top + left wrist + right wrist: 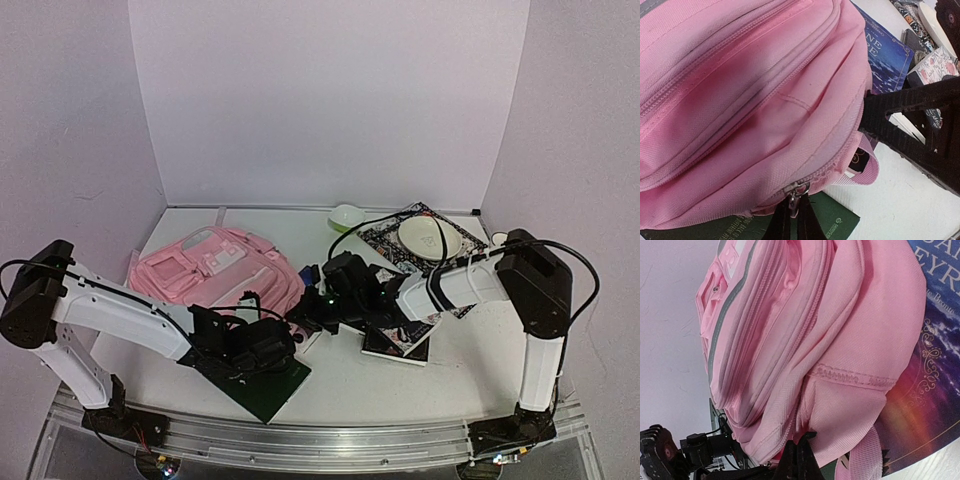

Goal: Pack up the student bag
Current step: Unzip the largest pocket of the student bag.

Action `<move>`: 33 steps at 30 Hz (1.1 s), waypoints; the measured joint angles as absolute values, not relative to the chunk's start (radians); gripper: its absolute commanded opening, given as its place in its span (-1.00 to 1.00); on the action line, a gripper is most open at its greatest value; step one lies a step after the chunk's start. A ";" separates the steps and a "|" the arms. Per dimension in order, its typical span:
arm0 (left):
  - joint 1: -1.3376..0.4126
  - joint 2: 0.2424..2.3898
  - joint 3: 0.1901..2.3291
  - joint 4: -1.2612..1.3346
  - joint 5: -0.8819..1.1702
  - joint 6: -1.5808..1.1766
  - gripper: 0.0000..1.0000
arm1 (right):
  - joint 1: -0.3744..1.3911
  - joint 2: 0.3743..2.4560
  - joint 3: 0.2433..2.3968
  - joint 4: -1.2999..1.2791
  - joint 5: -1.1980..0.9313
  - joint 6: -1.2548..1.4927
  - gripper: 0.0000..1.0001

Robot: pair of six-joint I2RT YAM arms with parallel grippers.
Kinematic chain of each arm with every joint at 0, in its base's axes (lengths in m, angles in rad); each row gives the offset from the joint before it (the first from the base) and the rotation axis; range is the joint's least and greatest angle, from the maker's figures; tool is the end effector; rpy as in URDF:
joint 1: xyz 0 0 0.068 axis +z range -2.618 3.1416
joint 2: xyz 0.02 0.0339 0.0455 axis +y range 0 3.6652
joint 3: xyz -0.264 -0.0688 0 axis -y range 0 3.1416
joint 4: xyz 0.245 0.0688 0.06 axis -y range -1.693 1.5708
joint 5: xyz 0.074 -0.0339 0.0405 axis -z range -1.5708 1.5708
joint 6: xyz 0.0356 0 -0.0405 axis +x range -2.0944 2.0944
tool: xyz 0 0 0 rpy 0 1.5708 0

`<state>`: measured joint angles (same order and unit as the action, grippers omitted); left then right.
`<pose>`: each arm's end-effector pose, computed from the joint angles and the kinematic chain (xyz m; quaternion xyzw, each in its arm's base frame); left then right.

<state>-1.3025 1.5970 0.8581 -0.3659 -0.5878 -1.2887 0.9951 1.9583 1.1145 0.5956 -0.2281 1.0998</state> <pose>0.0972 -0.2792 0.1642 -0.0605 0.9317 -0.1361 0.3313 0.2289 0.3674 0.1880 -0.0288 0.7867 0.5734 0.2271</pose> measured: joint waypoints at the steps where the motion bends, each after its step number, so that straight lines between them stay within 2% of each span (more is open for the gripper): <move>1: -1.303 1.596 0.858 -0.366 -0.587 -1.288 -1.00 | 0.995 1.958 1.113 0.598 -0.229 1.099 -1.00; 11: -1.297 1.506 0.854 -0.451 -0.534 -1.268 -1.00 | 0.947 1.945 1.110 0.569 -0.224 1.047 -0.96; 19: -1.294 1.486 0.890 -0.549 -0.491 -1.188 -1.00 | 0.922 1.926 1.110 0.466 -0.197 1.005 0.07; 21: -1.292 1.487 0.919 -0.569 -0.486 -1.162 -1.00 | 0.928 1.926 1.110 0.461 -0.199 1.007 0.23; 24: -1.291 1.494 0.970 -0.590 -0.471 -1.118 -1.00 | 0.939 1.927 1.110 0.464 -0.202 1.028 0.35; 33: -1.290 1.508 1.011 -0.626 -0.464 -1.046 -1.00 | 0.946 1.932 1.110 0.527 -0.234 1.100 0.43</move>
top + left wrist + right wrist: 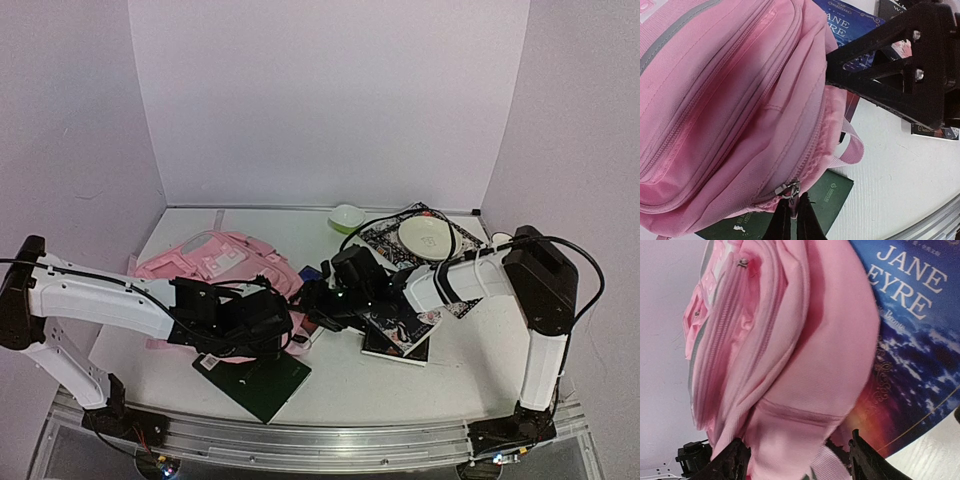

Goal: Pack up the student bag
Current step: Unzip the largest pocket of the student bag.

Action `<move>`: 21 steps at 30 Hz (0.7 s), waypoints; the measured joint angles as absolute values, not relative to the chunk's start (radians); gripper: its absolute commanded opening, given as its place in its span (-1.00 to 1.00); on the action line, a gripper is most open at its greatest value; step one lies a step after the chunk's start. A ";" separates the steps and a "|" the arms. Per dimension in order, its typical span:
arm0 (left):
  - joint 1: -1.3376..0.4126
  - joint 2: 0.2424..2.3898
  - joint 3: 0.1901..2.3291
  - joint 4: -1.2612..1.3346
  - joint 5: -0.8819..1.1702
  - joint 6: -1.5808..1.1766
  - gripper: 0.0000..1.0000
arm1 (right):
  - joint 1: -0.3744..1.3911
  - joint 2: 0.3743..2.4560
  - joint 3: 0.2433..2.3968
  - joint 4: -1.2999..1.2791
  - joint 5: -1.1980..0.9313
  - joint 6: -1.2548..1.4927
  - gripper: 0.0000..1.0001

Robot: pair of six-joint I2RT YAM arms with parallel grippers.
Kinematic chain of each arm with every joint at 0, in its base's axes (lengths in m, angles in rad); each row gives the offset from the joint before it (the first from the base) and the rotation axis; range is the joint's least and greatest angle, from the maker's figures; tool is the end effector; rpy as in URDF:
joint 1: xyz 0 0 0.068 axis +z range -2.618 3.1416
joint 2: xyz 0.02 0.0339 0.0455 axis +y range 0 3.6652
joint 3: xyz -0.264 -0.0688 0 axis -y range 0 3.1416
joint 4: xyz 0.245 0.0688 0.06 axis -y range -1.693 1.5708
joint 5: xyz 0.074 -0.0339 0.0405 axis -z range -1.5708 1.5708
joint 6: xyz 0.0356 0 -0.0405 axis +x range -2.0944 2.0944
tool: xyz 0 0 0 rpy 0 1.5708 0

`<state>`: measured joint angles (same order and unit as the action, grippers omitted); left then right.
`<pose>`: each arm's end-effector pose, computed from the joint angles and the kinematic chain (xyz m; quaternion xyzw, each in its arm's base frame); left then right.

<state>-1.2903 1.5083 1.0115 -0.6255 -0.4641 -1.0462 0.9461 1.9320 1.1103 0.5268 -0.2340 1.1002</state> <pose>0.0965 -0.2775 0.2176 0.0648 0.9480 -0.1113 0.2911 0.2436 0.3520 0.1903 -0.0079 0.8008 0.5538 0.2279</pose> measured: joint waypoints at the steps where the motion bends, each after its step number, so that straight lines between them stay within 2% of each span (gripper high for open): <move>1: -1.290 1.515 1.014 -0.624 -0.464 -1.043 -1.00 | 0.948 1.932 1.110 0.537 -0.241 1.107 0.43; 5: -1.290 1.536 1.026 -0.623 -0.465 -1.032 -1.00 | 0.959 1.932 1.110 0.563 -0.273 1.129 0.38; 7: -1.290 1.543 1.032 -0.623 -0.465 -1.024 -1.00 | 0.960 1.932 1.110 0.565 -0.276 1.133 0.22; 9: -1.290 1.544 1.035 -0.624 -0.465 -1.018 -1.00 | 0.960 1.932 1.106 0.568 -0.275 1.137 -0.08; 11: -1.290 1.544 1.039 -0.626 -0.464 -1.016 -1.00 | 0.959 1.932 1.098 0.570 -0.271 1.138 -0.53; 14: -1.290 1.543 1.039 -0.624 -0.458 -1.013 -1.00 | 0.959 1.934 1.089 0.575 -0.273 1.138 -0.99; 21: -1.288 1.471 0.978 -0.593 -0.405 -1.021 -1.00 | 0.936 1.935 1.095 0.577 -0.309 1.116 -1.00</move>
